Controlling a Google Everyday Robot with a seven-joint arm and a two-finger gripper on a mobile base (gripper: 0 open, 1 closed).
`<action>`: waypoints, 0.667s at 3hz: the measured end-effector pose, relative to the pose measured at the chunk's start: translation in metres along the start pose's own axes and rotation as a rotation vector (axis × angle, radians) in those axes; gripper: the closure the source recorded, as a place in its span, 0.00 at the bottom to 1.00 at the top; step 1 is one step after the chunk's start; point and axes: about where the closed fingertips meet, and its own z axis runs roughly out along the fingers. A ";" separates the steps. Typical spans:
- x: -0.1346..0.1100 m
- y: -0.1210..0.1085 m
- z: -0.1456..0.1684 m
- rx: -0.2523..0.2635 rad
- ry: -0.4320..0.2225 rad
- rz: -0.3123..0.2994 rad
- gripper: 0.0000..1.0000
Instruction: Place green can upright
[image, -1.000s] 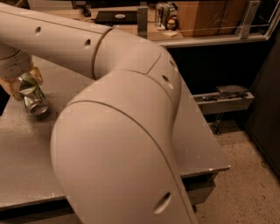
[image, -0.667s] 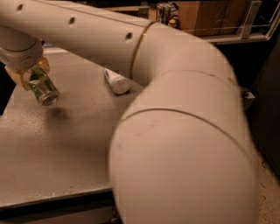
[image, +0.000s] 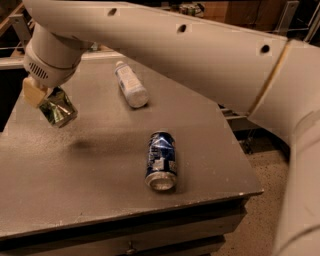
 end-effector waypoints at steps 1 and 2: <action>-0.009 0.011 -0.023 -0.075 -0.256 -0.007 1.00; -0.012 0.001 -0.043 -0.045 -0.310 -0.002 1.00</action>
Offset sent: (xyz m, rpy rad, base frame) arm -0.0147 -0.0033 0.0080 0.1550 -0.0105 0.0582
